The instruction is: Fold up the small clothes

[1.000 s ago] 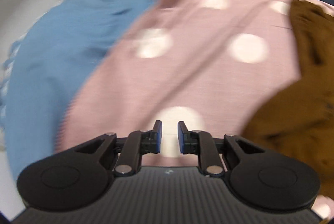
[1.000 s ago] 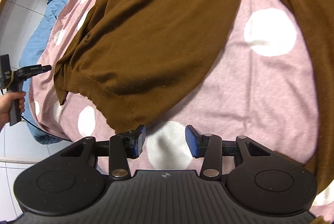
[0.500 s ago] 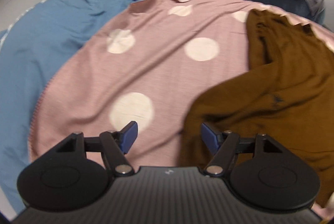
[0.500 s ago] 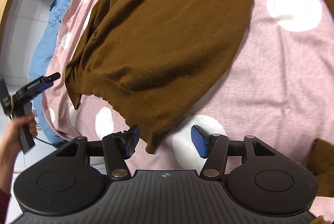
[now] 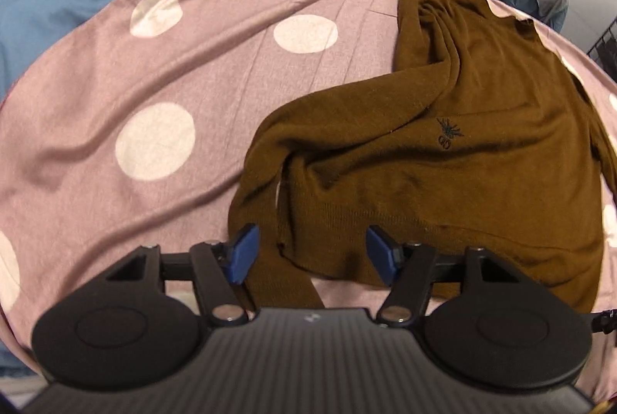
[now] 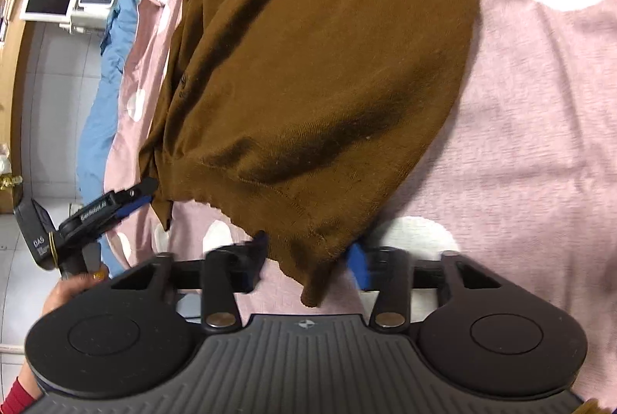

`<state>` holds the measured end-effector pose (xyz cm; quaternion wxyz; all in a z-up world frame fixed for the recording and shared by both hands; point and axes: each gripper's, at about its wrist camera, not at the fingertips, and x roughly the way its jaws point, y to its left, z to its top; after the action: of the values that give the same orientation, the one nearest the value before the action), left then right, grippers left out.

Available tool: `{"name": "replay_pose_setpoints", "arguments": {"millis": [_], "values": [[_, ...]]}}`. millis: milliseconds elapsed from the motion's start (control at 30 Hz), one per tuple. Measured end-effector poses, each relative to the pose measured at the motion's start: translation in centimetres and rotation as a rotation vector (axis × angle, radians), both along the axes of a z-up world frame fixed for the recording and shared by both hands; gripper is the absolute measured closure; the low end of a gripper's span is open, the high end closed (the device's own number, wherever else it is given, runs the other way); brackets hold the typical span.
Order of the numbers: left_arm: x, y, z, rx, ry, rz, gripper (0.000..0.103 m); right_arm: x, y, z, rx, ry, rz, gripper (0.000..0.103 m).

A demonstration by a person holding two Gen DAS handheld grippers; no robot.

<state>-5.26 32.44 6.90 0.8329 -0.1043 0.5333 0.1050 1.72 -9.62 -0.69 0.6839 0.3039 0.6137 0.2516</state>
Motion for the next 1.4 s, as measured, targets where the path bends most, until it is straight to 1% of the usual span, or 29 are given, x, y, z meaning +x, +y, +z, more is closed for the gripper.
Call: {"name": "replay_pose_setpoints", "arguments": {"millis": [33,67,100,167,200,267,333,367,433,500,533,633,667,733,767,800,900,1000,1100,1167,1233,1300,1367,1400], "values": [[0.4,-0.2,0.1,0.006,0.001,-0.013,0.048,0.1,0.2,-0.1,0.000,0.007,0.020,0.091],[0.7,-0.4,0.4,0.007,-0.007,-0.027,0.049,0.2,0.3,-0.1,0.002,0.020,0.033,0.096],[0.8,-0.8,0.9,0.013,-0.022,-0.041,0.049,0.2,0.2,0.0,0.006,0.027,0.041,0.096],[1.0,-1.4,1.6,0.011,-0.049,-0.078,0.049,-0.3,-0.4,0.8,0.036,0.004,0.064,0.096],[1.2,-1.6,1.5,0.007,-0.043,-0.098,0.049,-0.4,-0.8,1.4,0.051,-0.006,0.084,0.096],[1.7,-2.0,0.5,0.042,0.000,-0.128,0.049,-0.9,-1.8,2.6,0.076,-0.027,0.109,0.096],[2.1,-2.2,-0.8,0.075,0.048,-0.145,0.055,-1.3,-3.2,3.6,0.086,-0.028,0.121,0.096],[2.2,-2.2,-1.1,0.084,0.055,-0.140,0.057,-1.4,-3.9,4.2,0.080,-0.029,0.124,0.097],[2.0,-1.9,-1.1,0.090,0.035,-0.106,0.057,-1.8,-5.3,5.2,0.068,-0.028,0.129,0.097],[1.8,-1.5,-1.2,0.077,0.020,-0.084,0.055,-2.0,-6.2,6.1,0.044,-0.044,0.150,0.097],[1.9,-1.2,-1.5,0.060,0.031,-0.080,0.055,-2.0,-6.5,6.1,0.027,-0.049,0.156,0.097],[2.4,-0.8,-3.1,-0.041,0.054,-0.073,0.058,-1.9,-6.8,5.4,0.002,-0.020,0.142,0.097],[2.6,-1.1,-3.3,-0.039,0.046,-0.074,0.058,-1.9,-6.6,5.1,-0.006,-0.017,0.143,0.097],[2.9,-1.8,-3.3,-0.006,0.036,-0.092,0.067,-1.8,-6.1,4.9,-0.005,-0.018,0.138,0.097],[3.0,-2.1,-3.3,0.000,0.031,-0.102,0.085,-1.7,-5.8,4.8,0.006,-0.018,0.134,0.097],[3.0,-2.2,-3.2,-0.005,0.031,-0.109,0.099,-1.7,-5.6,4.8,0.009,-0.019,0.130,0.097],[2.8,-2.4,-2.2,-0.054,0.041,-0.122,0.099,-1.8,-5.7,5.2,0.015,-0.018,0.137,0.097],[1.1,-2.4,0.2,-0.034,0.018,-0.161,0.099,-1.8,-6.0,6.4,0.014,-0.030,0.155,0.097],[-1.0,-1.7,1.5,-0.033,0.042,-0.160,0.099,-2.2,-6.7,7.6,0.009,-0.033,0.182,0.097],[-1.9,-1.7,1.0,-0.055,0.080,-0.159,0.099,-2.4,-6.7,7.7,-0.041,-0.033,0.226,0.097],[-2.3,-2.5,-0.4,-0.069,0.135,-0.183,0.099,-2.6,-6.8,6.8,-0.100,-0.018,0.246,0.097],[-2.3,-3.5,-1.4,-0.042,0.160,-0.219,0.099,-2.5,-7.1,5.4,-0.159,0.006,0.245,0.096],[-2.0,-4.0,-2.3,-0.010,0.179,-0.221,0.097,-2.3,-7.1,4.2,-0.190,0.022,0.237,0.094],[-1.9,-4.0,-2.4,-0.006,0.178,-0.212,0.095,-2.2,-6.9,3.6,-0.184,0.033,0.238,0.085]]}}
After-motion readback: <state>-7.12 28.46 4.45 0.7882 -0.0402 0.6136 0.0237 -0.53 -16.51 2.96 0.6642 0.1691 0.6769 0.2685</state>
